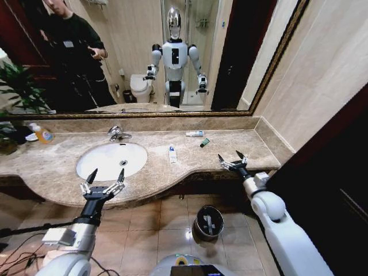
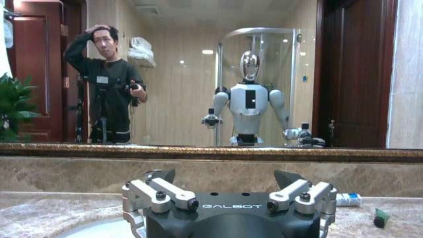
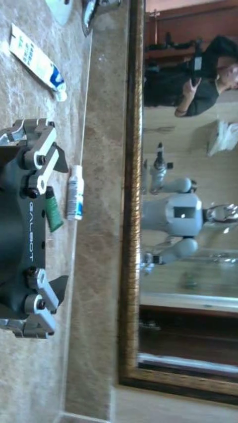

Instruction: Pick up the trash from the sink and place it in the trash bin.

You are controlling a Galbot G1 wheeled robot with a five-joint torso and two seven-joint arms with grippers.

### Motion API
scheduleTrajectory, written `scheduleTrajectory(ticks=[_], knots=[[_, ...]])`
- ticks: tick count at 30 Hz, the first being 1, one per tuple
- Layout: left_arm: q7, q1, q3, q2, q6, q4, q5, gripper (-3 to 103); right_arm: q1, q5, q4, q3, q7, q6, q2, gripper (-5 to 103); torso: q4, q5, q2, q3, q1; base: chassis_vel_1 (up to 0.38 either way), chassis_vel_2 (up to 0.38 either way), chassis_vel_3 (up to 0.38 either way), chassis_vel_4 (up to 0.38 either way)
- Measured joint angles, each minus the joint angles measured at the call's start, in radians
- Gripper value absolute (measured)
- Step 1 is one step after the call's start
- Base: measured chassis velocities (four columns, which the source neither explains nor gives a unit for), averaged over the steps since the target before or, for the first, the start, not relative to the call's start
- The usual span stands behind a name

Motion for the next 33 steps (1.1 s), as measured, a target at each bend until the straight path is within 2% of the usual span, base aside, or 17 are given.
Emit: scheduleTrajectory(ticks=[2, 6, 12, 21, 24, 31, 33], knots=[[0.0, 0.0, 0.0, 0.0, 0.0, 0.0, 0.0, 100, 0.049, 0.074, -0.034, -0.031, 0.023, -0.042, -0.003, 100, 0.0, -0.0001, 0.0, 0.0, 0.0, 0.0, 0.0, 0.0, 0.0], [0.0, 0.0, 0.0, 0.0, 0.0, 0.0, 0.0, 100, 0.107, 0.124, -0.074, -0.078, 0.055, -0.069, -0.003, 100, 0.0001, -0.0001, 0.0, 0.0, 0.0, 0.0, 0.0, 0.0, 0.0], [0.0, 0.0, 0.0, 0.0, 0.0, 0.0, 0.0, 100, 0.164, 0.129, -0.114, -0.14, 0.084, -0.079, 0.0, 100, 0.0001, -0.0001, 0.0, 0.0, 0.0, 0.0, 0.0, 0.0, 0.0], [0.0, 0.0, 0.0, 0.0, 0.0, 0.0, 0.0, 100, 0.306, 0.13, -0.232, -0.293, 0.129, -0.09, 0.012, 100, 0.0, -0.0002, 0.0, 0.0, 0.0, 0.0, 0.0, 0.0, 0.0], [0.0, 0.0, 0.0, 0.0, 0.0, 0.0, 0.0, 100, 0.401, 0.127, -0.312, -0.358, 0.17, -0.081, 0.028, 100, 0.0, -0.0001, 0.0, 0.0, 0.0, 0.0, 0.0, 0.0, 0.0], [0.0, 0.0, 0.0, 0.0, 0.0, 0.0, 0.0, 100, 0.54, 0.115, -0.455, -0.434, 0.225, -0.064, 0.066, 100, 0.0001, -0.0002, 0.0, 0.0, 0.0, 0.0, 0.0, 0.0, 0.0], [0.0, 0.0, 0.0, 0.0, 0.0, 0.0, 0.0, 100, 0.604, 0.123, -0.54, -0.468, 0.268, -0.06, 0.101, 100, 0.0001, -0.0002, 0.0, 0.0, 0.0, 0.0, 0.0, 0.0, 0.0]])
